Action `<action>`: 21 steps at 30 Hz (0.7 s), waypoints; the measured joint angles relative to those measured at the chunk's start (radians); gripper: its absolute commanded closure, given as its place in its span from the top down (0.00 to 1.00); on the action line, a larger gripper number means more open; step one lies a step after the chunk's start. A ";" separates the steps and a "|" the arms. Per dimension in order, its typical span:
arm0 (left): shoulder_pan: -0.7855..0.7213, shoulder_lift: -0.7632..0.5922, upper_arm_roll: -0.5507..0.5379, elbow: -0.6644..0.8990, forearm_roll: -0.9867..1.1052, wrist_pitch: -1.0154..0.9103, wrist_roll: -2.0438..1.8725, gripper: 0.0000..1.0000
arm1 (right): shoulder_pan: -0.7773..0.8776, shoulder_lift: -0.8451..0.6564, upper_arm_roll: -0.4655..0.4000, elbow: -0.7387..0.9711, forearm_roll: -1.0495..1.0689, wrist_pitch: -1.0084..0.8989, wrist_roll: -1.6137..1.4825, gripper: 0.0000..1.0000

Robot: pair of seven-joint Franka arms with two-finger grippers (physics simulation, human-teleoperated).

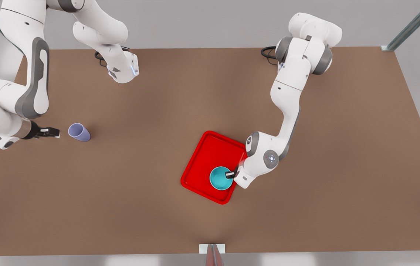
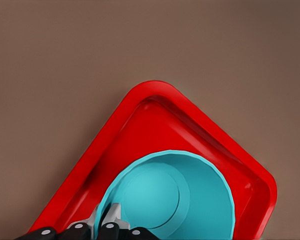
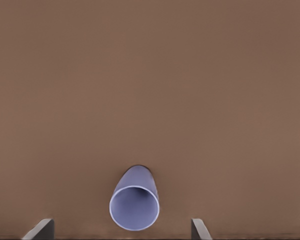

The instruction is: Place the bowl on the tray with the left arm and the cup on the tray with the right arm

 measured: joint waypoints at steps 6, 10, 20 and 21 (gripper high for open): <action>0.000 -0.041 0.010 -0.001 -0.192 -0.018 0.006 1.00 | 0.000 0.001 -0.073 -0.083 0.003 0.036 -0.112 1.00; 0.002 -0.168 0.146 0.001 -0.057 -0.240 0.002 1.00 | -0.008 0.009 -0.080 -0.188 0.005 0.176 -0.218 1.00; 0.200 -0.496 0.277 0.100 0.357 -0.804 0.360 1.00 | -0.012 0.013 -0.106 -0.387 0.061 0.465 -0.264 1.00; 0.348 -0.518 0.036 0.104 0.427 -0.802 0.276 1.00 | -0.010 0.011 -0.106 -0.391 0.061 0.475 -0.264 1.00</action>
